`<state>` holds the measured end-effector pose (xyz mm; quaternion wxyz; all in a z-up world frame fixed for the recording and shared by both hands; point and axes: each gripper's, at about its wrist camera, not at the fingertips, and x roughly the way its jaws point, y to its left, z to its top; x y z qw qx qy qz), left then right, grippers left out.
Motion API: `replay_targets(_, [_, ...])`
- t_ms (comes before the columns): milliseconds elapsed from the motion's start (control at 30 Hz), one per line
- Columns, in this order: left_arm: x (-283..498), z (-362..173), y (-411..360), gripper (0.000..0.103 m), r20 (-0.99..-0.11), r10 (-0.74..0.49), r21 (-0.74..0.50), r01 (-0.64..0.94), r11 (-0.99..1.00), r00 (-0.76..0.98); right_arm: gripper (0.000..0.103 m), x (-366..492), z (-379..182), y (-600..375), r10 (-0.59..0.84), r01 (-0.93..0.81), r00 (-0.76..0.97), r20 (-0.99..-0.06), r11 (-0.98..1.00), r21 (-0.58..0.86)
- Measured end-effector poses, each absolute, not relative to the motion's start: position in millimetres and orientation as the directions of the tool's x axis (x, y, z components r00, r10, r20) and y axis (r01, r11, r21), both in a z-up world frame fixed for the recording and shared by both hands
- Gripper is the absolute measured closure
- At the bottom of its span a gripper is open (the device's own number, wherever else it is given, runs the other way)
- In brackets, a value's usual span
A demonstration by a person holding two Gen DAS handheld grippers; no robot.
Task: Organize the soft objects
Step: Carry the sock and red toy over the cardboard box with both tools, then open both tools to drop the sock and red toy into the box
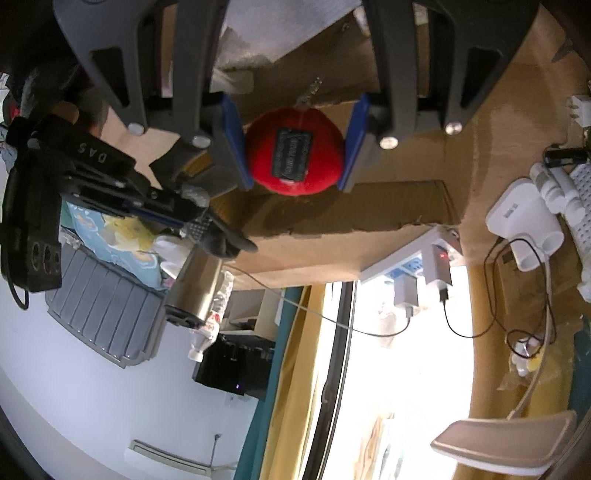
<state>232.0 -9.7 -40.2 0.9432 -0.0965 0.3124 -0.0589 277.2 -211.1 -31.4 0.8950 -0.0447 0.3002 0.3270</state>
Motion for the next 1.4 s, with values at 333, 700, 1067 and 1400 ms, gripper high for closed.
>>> replay_targets(333, [256.3,-57.2,-18.9,0.054,-0.610,-0.191,-0.245,0.046,0.968,0.769,0.086,296.8,-50.1,-206.2,0.550,-0.611,0.587,-0.594,0.783,0.121])
replay_targets(700, [271.7,-69.8,-32.5,0.050,-0.645,-0.250,-0.299,0.063,0.952,0.722,0.074,297.6,-60.1,-200.7,0.530,-0.624,0.581,-0.617,0.777,0.080])
replay_targets(1067, [251.7,-55.4,-23.7,0.025,-0.614,-0.241,-0.316,0.046,0.948,0.752,0.063,278.4,-47.0,-204.4,0.514,-0.609,0.604,-0.609,0.790,0.063])
replay_targets(1400, [216.0,-41.4,-11.8,0.025,-0.580,-0.226,-0.309,0.045,0.950,0.783,0.052,245.1,-33.3,-201.4,0.501,-0.600,0.626,-0.598,0.799,0.040])
